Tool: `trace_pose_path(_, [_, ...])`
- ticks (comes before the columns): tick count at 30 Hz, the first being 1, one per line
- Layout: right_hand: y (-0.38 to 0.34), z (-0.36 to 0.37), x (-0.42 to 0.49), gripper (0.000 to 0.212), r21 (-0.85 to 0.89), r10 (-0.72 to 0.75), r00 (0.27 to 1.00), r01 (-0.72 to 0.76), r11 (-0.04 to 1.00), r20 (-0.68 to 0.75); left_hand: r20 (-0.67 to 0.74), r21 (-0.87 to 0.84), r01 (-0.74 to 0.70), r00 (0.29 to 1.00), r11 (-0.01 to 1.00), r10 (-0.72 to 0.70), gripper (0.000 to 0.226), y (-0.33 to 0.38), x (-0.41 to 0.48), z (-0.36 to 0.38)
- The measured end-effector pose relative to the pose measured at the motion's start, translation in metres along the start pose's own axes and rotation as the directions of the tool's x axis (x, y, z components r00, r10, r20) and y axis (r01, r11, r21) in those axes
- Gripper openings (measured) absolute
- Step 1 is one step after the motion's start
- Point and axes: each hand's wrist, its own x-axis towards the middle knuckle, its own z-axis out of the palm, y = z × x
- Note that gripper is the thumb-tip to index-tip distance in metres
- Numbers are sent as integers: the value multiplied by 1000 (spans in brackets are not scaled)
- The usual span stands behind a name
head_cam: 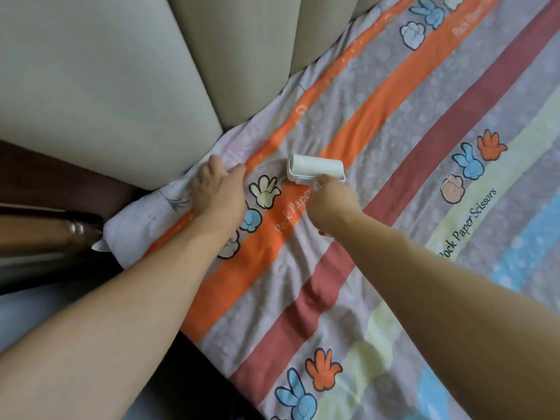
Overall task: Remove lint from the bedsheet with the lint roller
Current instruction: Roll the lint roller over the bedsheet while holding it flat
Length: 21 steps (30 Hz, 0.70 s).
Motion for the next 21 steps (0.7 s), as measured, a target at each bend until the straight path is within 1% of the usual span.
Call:
trace_pose_path(2, [8,21,-7,40,-27,2,1000,-2,1000,10,62,3,-32,998,999,32,45,-3,2,0])
trace_pose_path(4, [21,41,-28,34,-40,3,1000,-3,999,13,61,26,-70,996,997,68,41,-6,2,-1])
trace_pose_path(5, [28,50,-43,36,-31,18,1000,-18,999,21,45,28,-84,996,996,82,41,-9,2,-3])
trace_pose_path(7, [42,65,-74,45,-19,58,996,-57,998,68,2,-4,-95,996,995,95,43,-16,5,-1])
trace_pose_path(10, [59,82,-115,59,-65,73,991,-66,996,112,-31,-52,-100,995,994,99,44,-19,6,0])
trace_pose_path(13, [70,86,-133,57,-52,88,990,-83,995,109,-71,-168,-27,997,985,15,43,-25,2,-1])
trace_pose_path(15, [74,76,-136,53,-32,96,988,-92,995,124,-108,-241,12,993,970,-39,34,-30,-1,-1])
trace_pose_path(17, [70,62,-131,50,-18,84,991,-82,996,107,-129,-362,44,987,931,-97,26,-33,-1,-1])
trace_pose_path(18, [66,54,-125,50,-7,72,993,-72,997,89,-106,-444,76,985,893,-136,29,-33,-2,-2])
trace_pose_path(19, [59,48,-116,50,1,53,997,-53,999,63,-69,-516,119,981,848,-180,38,-33,-3,-4])
trace_pose_path(21, [41,37,-94,51,13,-10,1000,11,1000,-15,28,-592,213,969,777,-244,54,-39,-4,-8])
